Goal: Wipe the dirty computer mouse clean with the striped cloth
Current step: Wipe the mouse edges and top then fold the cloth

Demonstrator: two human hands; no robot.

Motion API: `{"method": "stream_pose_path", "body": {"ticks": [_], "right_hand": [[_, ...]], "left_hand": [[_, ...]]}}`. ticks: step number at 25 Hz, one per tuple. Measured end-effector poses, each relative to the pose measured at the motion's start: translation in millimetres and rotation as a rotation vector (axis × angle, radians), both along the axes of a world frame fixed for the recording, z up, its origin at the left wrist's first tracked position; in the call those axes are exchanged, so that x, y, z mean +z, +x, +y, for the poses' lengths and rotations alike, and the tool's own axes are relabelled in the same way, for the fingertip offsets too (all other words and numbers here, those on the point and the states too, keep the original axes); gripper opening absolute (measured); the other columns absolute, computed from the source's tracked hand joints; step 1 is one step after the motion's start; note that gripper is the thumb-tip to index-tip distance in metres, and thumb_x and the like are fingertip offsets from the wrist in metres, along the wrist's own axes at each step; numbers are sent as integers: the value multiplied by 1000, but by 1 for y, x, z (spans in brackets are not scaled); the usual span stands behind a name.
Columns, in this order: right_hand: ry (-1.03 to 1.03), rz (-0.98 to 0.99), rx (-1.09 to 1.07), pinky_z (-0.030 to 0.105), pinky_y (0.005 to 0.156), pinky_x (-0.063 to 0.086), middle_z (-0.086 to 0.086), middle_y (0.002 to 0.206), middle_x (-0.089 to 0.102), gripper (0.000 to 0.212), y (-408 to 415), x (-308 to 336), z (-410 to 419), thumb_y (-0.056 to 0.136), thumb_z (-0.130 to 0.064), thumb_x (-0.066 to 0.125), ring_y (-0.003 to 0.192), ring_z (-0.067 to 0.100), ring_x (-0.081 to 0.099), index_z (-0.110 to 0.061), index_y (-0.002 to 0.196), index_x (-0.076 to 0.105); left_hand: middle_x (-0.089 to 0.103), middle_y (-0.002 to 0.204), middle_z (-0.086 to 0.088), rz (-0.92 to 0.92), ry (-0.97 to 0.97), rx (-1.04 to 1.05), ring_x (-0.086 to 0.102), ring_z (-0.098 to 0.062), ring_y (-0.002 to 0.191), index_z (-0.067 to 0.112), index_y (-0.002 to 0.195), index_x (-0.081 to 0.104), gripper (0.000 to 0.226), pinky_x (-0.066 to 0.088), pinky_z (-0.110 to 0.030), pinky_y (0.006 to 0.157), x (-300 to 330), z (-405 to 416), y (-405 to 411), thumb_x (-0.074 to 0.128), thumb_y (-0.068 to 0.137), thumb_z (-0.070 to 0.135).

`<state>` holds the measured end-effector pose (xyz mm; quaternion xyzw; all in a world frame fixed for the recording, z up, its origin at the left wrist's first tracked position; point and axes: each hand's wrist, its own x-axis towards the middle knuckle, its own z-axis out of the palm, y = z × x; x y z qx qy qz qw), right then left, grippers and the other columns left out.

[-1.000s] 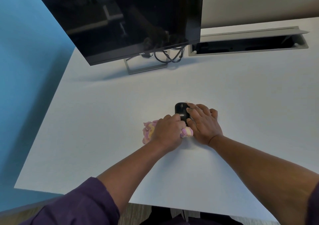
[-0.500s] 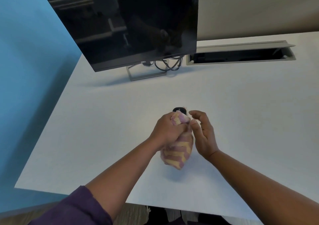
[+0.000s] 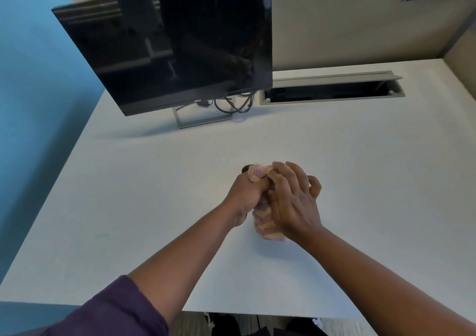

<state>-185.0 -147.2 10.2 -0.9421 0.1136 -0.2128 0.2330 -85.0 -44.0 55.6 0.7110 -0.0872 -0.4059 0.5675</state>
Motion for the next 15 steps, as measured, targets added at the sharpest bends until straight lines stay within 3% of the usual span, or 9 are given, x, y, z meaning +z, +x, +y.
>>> {"method": "stream_pose_path", "body": {"ticks": [2, 5, 8, 12, 15], "right_hand": [[69, 25, -18, 51, 113, 27, 9, 153, 48, 47, 1, 3, 5, 97, -13, 43, 145, 28, 35, -13, 144, 47], [209, 149, -31, 45, 121, 19, 2, 164, 34, 63, 3, 7, 10, 100, -46, 33, 154, 22, 22, -22, 158, 30], [313, 168, 10, 39, 121, 22, -4, 168, 23, 84, 2, 4, 2, 88, -66, 50, 155, 19, 17, -35, 160, 21], [525, 160, -1, 36, 102, 48, -13, 150, 43, 75, 3, 3, -13, 78, -46, 62, 123, 2, 47, -50, 146, 29], [565, 197, -94, 34, 84, 49, -8, 133, 56, 69, 5, 0, -28, 75, -32, 62, 106, 18, 60, -49, 136, 35]], "left_hand": [[76, 95, -5, 71, -46, -17, 71, -17, 86, 17, 105, 76, 26, 57, -32, 70, -1, -1, 1, 60, 96, 37], [73, 113, -16, 225, -174, -15, 71, -27, 105, 12, 111, 74, 31, 57, -36, 82, 0, 0, 3, 62, 97, 36], [72, 118, -13, 363, -260, -5, 69, -29, 113, 16, 117, 72, 26, 55, -40, 92, -3, 4, 5, 60, 101, 32], [71, 106, -4, 377, -191, -112, 66, -22, 99, 22, 114, 68, 20, 49, -40, 90, -4, 9, 17, 54, 103, 29], [71, 95, 0, 187, -98, -113, 64, -15, 82, 14, 113, 66, 17, 47, -28, 74, -3, 8, 35, 54, 102, 18]]}}
